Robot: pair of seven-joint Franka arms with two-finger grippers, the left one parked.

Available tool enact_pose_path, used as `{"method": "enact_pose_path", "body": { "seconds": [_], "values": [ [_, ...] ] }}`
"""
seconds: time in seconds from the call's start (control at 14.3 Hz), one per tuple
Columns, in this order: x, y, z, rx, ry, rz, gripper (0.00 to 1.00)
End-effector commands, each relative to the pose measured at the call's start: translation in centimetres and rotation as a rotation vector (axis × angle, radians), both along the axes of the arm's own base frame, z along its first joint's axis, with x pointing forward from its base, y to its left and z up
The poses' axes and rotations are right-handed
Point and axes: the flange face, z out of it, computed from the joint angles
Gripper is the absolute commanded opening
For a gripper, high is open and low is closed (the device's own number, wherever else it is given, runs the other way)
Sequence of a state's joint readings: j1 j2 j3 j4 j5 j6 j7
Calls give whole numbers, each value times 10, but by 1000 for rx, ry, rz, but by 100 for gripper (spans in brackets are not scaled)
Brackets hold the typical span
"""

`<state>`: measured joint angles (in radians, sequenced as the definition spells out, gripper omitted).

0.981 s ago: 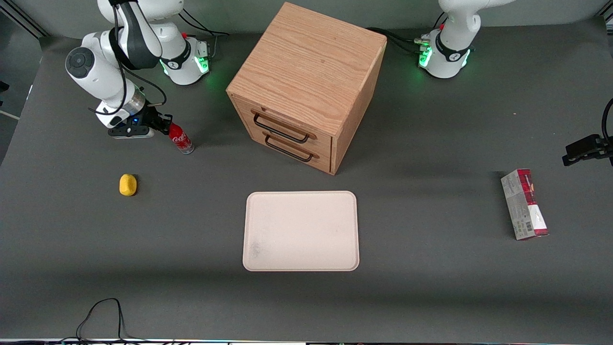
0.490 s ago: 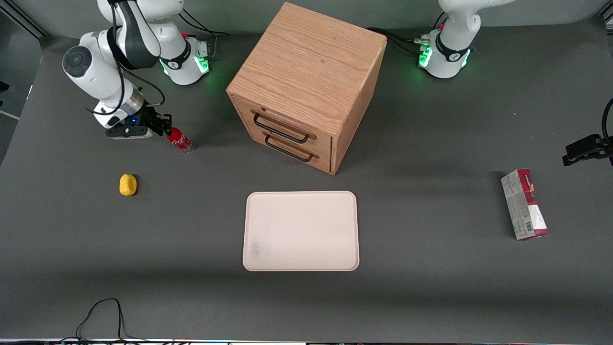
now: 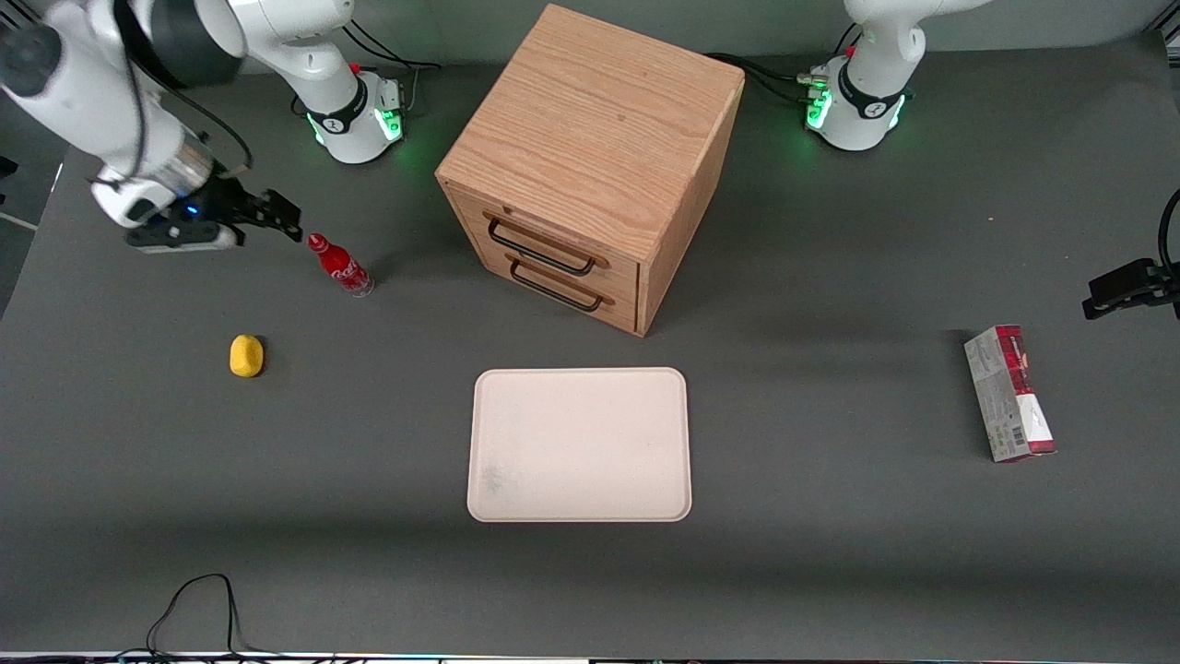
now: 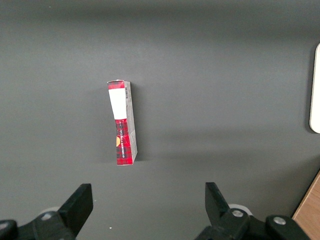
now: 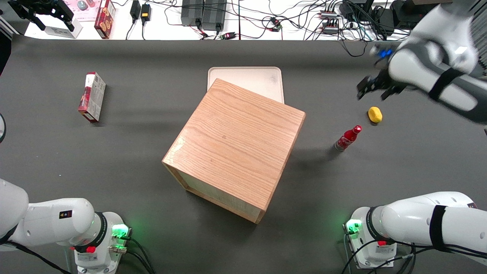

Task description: Place coke bottle on tray

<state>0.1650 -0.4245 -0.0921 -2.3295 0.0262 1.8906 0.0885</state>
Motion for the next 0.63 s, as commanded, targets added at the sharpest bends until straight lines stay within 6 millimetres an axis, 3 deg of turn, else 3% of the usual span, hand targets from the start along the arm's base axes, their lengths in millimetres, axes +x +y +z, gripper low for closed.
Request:
{"method": "enact_pose_path", "body": {
  "seconds": [0.0, 0.14, 0.28, 0.42, 0.49, 0.56],
  "values": [
    [15, -4, 81, -13, 34, 21, 100],
    [13, -3, 125, -17, 49, 26, 100],
    [10, -3, 145, -19, 59, 28, 100],
    [9, -2, 137, -19, 76, 29, 100],
    [8, -1, 123, -20, 96, 28, 100],
    [4, 0, 85, -17, 106, 26, 100]
  ]
}}
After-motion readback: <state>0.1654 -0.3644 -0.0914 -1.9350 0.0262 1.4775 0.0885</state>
